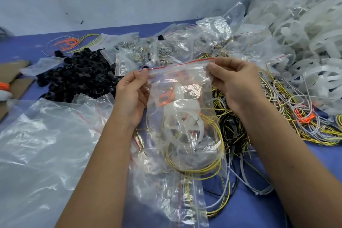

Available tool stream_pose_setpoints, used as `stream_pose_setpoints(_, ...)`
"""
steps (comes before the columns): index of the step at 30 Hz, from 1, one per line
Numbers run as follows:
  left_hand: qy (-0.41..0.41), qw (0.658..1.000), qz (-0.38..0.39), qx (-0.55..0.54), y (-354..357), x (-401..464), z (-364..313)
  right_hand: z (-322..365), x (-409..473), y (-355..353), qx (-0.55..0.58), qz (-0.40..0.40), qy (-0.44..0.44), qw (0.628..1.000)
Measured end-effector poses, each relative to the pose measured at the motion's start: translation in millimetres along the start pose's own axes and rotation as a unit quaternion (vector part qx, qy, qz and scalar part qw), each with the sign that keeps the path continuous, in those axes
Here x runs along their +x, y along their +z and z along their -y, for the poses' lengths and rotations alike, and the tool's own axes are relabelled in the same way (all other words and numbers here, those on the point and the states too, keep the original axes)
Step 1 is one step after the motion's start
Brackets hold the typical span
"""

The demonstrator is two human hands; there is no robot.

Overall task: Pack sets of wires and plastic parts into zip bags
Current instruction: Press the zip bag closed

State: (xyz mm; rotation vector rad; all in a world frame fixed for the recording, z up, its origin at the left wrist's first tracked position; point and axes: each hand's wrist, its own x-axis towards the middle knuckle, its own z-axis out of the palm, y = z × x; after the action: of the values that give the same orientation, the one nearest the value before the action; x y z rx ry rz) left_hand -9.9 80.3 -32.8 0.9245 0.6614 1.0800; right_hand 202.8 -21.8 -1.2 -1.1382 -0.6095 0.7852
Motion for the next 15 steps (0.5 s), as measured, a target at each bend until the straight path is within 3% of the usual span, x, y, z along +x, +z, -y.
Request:
stream_pose_setpoints(3,-0.002,0.997,0.068,-0.034,-1.9,-2.0,-1.1,1.4,4.6,-3.2,0.062,0.005,0.009,0.998)
stream_pose_setpoints(6,0.008,0.996,0.085,-0.030,-1.1,-3.3,0.2,-0.3,4.2,-3.8,0.083,0.026,-0.004,0.996)
stream_pose_setpoints(9,0.010,0.997,0.058,-0.045,-1.6,-2.8,1.0,-3.0,0.6,-2.8,0.026,0.057,-0.023,0.998)
stream_pose_setpoints(11,0.031,0.998,0.036,-0.033,-1.6,-2.1,1.6,-5.4,-0.7,-1.1,-0.006,0.038,-0.037,0.999)
stream_pose_setpoints(13,0.082,0.996,-0.012,0.025,0.2,-2.6,-0.6,-7.4,-1.5,0.6,-0.016,0.022,-0.052,0.998)
stream_pose_setpoints(15,0.170,0.972,-0.069,0.144,3.8,-1.5,-7.6,-8.3,-1.4,1.4,-0.039,0.021,-0.075,0.996)
